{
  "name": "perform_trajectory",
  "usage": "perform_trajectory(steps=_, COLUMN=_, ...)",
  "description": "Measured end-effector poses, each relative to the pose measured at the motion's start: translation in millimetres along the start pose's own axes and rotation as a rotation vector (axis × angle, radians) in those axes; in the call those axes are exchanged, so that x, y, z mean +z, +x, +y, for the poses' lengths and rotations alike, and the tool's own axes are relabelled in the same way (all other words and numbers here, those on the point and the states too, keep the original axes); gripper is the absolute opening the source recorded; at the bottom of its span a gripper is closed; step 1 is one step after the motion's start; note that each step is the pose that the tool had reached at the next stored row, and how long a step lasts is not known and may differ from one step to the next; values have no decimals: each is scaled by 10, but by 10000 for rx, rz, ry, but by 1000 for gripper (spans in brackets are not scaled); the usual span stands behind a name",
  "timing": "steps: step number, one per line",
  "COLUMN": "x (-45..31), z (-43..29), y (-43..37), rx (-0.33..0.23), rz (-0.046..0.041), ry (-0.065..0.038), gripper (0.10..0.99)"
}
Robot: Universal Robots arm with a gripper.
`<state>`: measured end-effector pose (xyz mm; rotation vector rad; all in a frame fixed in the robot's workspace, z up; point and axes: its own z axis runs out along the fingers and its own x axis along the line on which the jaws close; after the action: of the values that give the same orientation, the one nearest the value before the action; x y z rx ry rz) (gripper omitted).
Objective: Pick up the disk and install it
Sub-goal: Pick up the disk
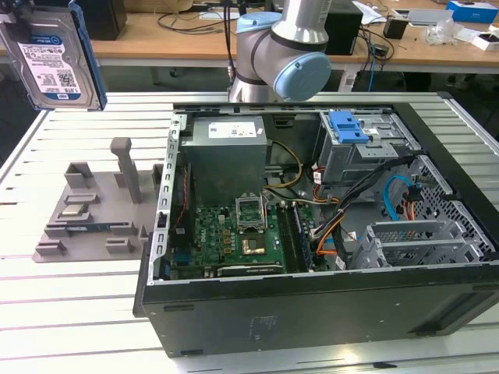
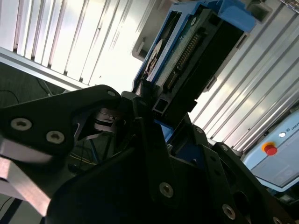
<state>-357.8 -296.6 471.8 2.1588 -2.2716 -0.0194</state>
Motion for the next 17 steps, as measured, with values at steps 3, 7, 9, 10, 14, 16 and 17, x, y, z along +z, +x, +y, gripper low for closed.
perform_trajectory(steps=3, x=-31, z=0, y=0, rx=0, rz=0, ry=0, gripper=373)
perform_trajectory(steps=7, x=-78, z=1, y=0, rx=0, rz=0, ry=-1, gripper=373)
perform_trajectory(steps=9, x=-107, z=1, y=0, rx=0, rz=-1, ry=0, gripper=373)
perform_trajectory(steps=10, x=-123, z=2, y=-1, rx=0, rz=0, ry=0, gripper=373)
perform_trajectory(steps=14, x=-230, z=3, y=-1, rx=0, rz=1, ry=-1, gripper=373)
perform_trajectory(steps=16, x=-304, z=4, y=-1, rx=0, rz=0, ry=0, gripper=373)
perform_trajectory(steps=17, x=-326, z=4, y=-1, rx=0, rz=0, ry=-2, gripper=373)
